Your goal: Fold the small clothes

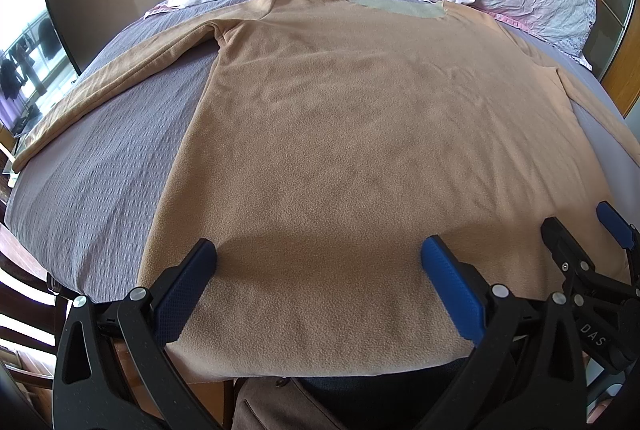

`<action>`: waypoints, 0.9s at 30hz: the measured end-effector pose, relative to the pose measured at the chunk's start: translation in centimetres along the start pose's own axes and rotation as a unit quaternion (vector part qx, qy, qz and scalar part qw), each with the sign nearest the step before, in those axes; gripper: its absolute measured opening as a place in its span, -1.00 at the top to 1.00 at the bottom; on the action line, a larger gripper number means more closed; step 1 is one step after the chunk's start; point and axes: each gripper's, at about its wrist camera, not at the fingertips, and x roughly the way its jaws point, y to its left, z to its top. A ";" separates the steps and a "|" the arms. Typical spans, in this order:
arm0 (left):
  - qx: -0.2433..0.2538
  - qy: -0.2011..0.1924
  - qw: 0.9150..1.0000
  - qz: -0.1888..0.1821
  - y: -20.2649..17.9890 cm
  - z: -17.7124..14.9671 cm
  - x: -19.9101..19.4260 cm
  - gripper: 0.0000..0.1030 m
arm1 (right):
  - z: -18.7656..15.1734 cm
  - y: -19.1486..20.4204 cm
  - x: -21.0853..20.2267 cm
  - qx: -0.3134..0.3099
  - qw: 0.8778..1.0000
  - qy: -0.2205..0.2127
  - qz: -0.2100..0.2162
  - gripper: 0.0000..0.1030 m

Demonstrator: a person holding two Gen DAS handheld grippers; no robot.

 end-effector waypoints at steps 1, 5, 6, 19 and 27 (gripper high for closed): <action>0.000 0.000 1.000 0.000 0.0 0.0 0.0 -0.97 | 0.0 0.0 0.0 0.000 1.000 0.000 0.000 -0.97; 0.000 0.000 1.000 0.000 0.0 0.0 0.0 -0.97 | 0.0 0.0 0.0 0.000 1.000 0.000 0.000 -0.97; 0.000 0.000 1.000 0.000 0.0 0.0 0.0 -0.97 | 0.0 0.0 0.0 0.000 1.000 0.000 0.000 -0.97; 0.000 -0.001 1.000 0.000 0.0 0.0 0.0 -0.97 | -0.1 -0.1 -0.1 0.000 1.000 -0.001 0.000 -0.97; 0.000 -0.002 1.000 0.000 0.0 0.0 0.0 -0.97 | 0.0 -0.1 0.0 0.000 1.000 -0.003 0.000 -0.97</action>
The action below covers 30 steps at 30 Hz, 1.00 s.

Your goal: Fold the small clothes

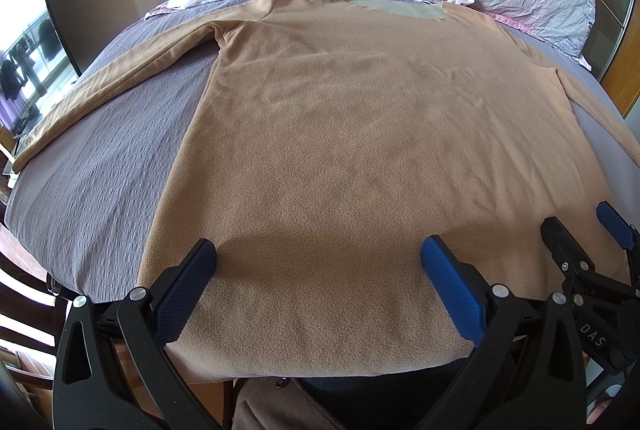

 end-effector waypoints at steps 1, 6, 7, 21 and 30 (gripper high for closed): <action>0.000 0.000 1.000 0.000 0.0 0.0 0.0 -0.97 | 0.0 0.0 0.1 0.000 1.000 0.000 0.000 -0.97; 0.000 -0.006 1.000 0.000 0.1 0.1 -0.1 -0.97 | -0.3 -0.6 -0.3 -0.014 0.999 -0.027 0.018 -0.97; 0.000 -0.010 1.000 0.001 0.1 0.1 -0.1 -0.97 | -0.2 -1.0 -0.3 -0.021 0.999 -0.031 0.031 -0.96; 0.004 -0.085 0.996 -0.009 0.0 -0.7 -0.3 -0.97 | 3.9 -37.7 0.1 0.504 0.861 -0.044 -0.047 0.08; -0.044 -0.161 0.973 -0.160 3.3 0.0 -1.4 -0.97 | 5.0 -42.4 4.0 0.556 0.828 -0.040 -0.059 0.24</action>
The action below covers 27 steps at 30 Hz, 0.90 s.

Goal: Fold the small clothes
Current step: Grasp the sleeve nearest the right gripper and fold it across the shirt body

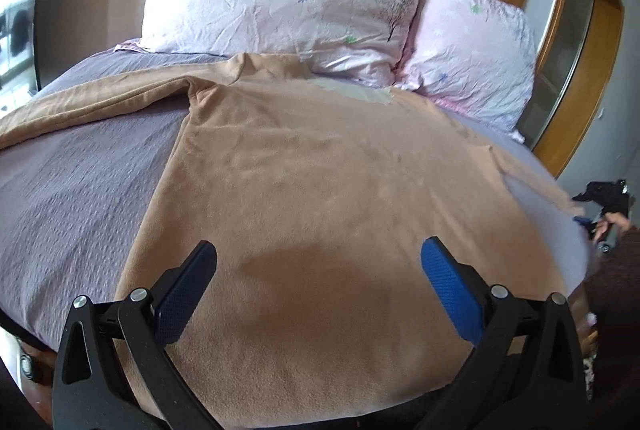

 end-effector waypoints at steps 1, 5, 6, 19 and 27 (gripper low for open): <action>-0.005 -0.015 1.000 -0.009 0.4 0.3 -0.4 -0.97 | 0.3 0.1 0.5 0.005 1.000 0.000 -0.002 0.53; -0.014 -0.074 0.997 -0.015 2.5 1.7 -2.3 -0.97 | 1.5 0.1 0.3 0.004 1.000 -0.004 -0.006 0.91; -0.026 -0.092 0.995 -0.019 3.6 2.1 -2.9 -0.97 | 1.1 2.2 -1.0 -0.038 0.999 -0.032 0.002 0.92; -0.236 -0.129 0.963 -0.011 17.4 6.1 -5.2 -0.97 | -33.5 36.1 -2.2 -0.527 0.798 0.109 0.273 0.89; -0.362 -0.107 0.925 0.035 26.6 5.9 -5.7 -0.97 | -43.8 37.5 2.7 -0.572 0.737 0.256 0.255 -0.33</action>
